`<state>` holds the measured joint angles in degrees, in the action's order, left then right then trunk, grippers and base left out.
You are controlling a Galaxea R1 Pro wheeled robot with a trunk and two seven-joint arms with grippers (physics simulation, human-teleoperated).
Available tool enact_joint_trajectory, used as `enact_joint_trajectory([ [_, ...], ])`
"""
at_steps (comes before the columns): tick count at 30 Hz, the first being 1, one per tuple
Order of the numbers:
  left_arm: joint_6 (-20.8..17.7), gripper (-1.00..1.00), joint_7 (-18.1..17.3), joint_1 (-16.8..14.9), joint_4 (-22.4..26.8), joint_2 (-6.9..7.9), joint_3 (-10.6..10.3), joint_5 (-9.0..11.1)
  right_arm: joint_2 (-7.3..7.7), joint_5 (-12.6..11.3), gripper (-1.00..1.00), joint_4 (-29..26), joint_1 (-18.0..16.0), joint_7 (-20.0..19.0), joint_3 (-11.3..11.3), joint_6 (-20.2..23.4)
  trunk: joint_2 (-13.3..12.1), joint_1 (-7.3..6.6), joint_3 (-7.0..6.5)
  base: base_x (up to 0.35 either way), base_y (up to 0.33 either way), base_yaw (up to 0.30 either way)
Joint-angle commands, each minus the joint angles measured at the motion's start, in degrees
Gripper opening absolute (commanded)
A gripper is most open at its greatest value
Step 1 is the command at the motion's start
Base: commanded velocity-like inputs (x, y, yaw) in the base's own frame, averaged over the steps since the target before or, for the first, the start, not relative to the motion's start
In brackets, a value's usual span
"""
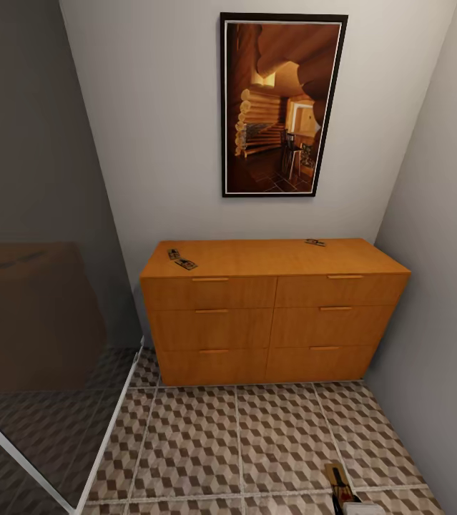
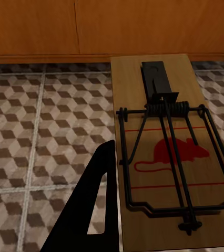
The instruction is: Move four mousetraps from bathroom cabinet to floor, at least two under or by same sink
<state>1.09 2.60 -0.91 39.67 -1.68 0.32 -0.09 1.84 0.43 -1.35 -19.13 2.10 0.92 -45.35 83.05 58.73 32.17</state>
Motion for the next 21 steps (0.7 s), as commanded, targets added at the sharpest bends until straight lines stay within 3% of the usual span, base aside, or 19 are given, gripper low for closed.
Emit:
enact_joint_trajectory([
  [1, -3.3, 1.0, 0.3, 0.0, 3.3, -0.16, 0.0, 0.0, 0.02, 0.0, -1.0, 0.0, 0.0, 0.0, 0.0, -0.2, 0.0, 0.0, 0.06, 0.0, 0.0, 0.0],
  [8, -18.8, 1.0, 0.5, 0.0, 20.4, -0.73, 0.0, 0.2, -0.17, 0.0, -1.0, 0.0, 0.0, 0.0, -0.1, -0.2, 0.0, 0.0, 0.06, 0.0, 0.0, 0.0],
  [17, -39.3, 1.0, 0.6, -0.7, 43.2, -2.83, -0.2, 0.0, -0.01, 0.0, -1.0, 0.0, 0.0, -0.2, -0.1, -0.2, 0.0, 0.0, 0.06, 0.0, 0.0, 0.0],
  [21, -43.4, 1.0, 0.6, -3.2, 47.3, -4.21, -0.9, -0.1, -0.06, 0.0, -1.0, 0.0, 0.0, -0.2, -0.1, -0.2, 0.0, 0.0, 0.06, 0.0, 0.0, 0.0],
])
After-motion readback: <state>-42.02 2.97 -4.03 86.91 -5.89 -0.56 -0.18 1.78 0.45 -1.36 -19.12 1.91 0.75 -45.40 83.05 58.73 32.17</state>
